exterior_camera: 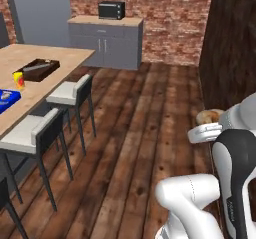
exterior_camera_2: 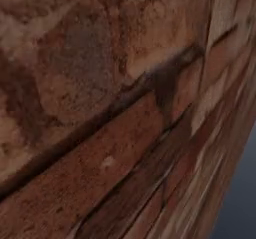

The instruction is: Gather the tomato and garlic from the fridge and place them on a tray on the dining counter. Then gather the fish and chicken drumstick from the fridge and place them on the other tray.

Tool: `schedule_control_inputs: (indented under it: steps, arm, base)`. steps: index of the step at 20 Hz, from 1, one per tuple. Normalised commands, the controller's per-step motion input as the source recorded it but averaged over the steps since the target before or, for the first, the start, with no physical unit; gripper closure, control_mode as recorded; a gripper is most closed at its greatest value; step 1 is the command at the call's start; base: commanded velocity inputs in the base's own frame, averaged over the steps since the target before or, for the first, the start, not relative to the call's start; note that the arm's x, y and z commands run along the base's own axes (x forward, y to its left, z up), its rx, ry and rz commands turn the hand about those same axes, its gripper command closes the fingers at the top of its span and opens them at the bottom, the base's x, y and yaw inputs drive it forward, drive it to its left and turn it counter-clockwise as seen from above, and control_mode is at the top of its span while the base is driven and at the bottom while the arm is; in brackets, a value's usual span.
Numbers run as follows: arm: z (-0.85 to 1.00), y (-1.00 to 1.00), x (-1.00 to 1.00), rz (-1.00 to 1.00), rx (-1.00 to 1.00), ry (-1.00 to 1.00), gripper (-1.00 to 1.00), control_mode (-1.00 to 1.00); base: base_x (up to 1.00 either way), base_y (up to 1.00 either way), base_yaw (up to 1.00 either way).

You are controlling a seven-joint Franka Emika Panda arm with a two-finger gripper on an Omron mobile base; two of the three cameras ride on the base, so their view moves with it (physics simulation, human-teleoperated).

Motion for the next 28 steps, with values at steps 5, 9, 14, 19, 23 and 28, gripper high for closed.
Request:
schedule_control_inputs:
  steps: [5,9,14,19,23,28]
  arm:
    - [0.00,0.00,0.00,0.00,0.00,0.00,1.00,1.00]
    - [0.00,0.00,0.00,0.00,0.00,0.00,1.00,1.00]
    - [0.00,0.00,0.00,0.00,0.00,0.00,1.00,1.00]
    - [0.00,0.00,0.00,0.00,0.00,0.00,1.00,1.00]
    - [0.00,0.00,0.00,0.00,0.00,0.00,1.00,1.00]
    - [0.00,0.00,0.00,0.00,0.00,0.00,1.00,1.00]
  base:
    - [1.00,-0.49,0.40]
    - [1.00,-0.54,0.43]
    - [1.00,-0.53,0.45]
    - [1.00,-0.46,0.47]
    - [1.00,-0.34,0.52]
    - [1.00,-0.26,0.55]
